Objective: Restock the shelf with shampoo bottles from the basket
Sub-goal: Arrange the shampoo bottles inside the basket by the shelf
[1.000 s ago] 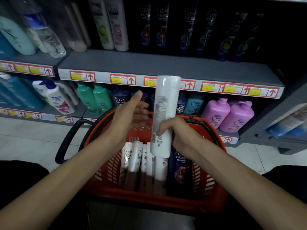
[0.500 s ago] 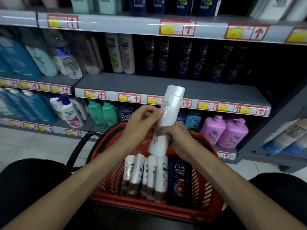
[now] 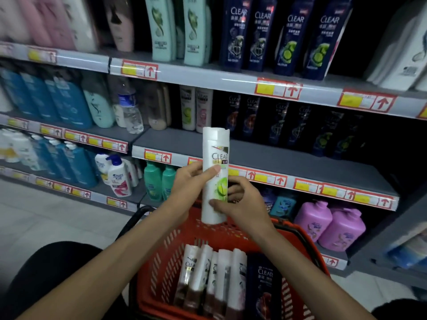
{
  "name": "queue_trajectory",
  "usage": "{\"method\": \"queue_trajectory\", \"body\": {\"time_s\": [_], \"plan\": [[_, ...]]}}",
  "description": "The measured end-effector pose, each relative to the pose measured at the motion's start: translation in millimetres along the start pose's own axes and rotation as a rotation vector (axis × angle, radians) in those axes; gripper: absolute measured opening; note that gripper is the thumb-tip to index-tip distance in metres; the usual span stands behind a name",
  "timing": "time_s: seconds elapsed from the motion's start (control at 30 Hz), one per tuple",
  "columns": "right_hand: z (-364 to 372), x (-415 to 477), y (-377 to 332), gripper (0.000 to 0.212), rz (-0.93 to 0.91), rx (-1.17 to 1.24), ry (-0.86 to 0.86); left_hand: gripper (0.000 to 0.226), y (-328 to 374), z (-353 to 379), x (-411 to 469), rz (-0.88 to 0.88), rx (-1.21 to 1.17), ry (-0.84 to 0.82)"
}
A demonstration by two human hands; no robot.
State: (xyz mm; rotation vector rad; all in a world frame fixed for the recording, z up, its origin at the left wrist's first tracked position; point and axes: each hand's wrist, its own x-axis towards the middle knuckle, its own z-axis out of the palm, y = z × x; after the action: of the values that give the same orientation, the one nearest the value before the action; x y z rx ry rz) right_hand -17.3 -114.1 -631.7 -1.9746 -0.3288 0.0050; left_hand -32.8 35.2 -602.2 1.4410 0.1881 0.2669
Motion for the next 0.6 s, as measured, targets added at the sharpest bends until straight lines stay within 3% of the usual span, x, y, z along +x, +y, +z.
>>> {"method": "queue_trajectory", "body": {"time_s": [0.17,0.3,0.47,0.6], "plan": [[36.0,10.7,-9.5,0.051,0.005,-0.233,0.036,0.018,13.4,-29.4,23.0,-0.01,-0.03,0.014],[63.2,37.8,-30.9,0.043,-0.014,-0.224,0.096,0.024,23.7,-47.5,45.2,0.024,-0.023,-0.021],[98.3,88.6,-41.6,0.047,0.055,-0.287,0.125,0.038,22.4,-69.1,84.4,0.029,-0.065,0.064],[123.6,128.9,-41.9,0.049,0.037,-0.323,0.206,0.034,18.1,-89.8,121.7,0.11,0.08,0.06]]}}
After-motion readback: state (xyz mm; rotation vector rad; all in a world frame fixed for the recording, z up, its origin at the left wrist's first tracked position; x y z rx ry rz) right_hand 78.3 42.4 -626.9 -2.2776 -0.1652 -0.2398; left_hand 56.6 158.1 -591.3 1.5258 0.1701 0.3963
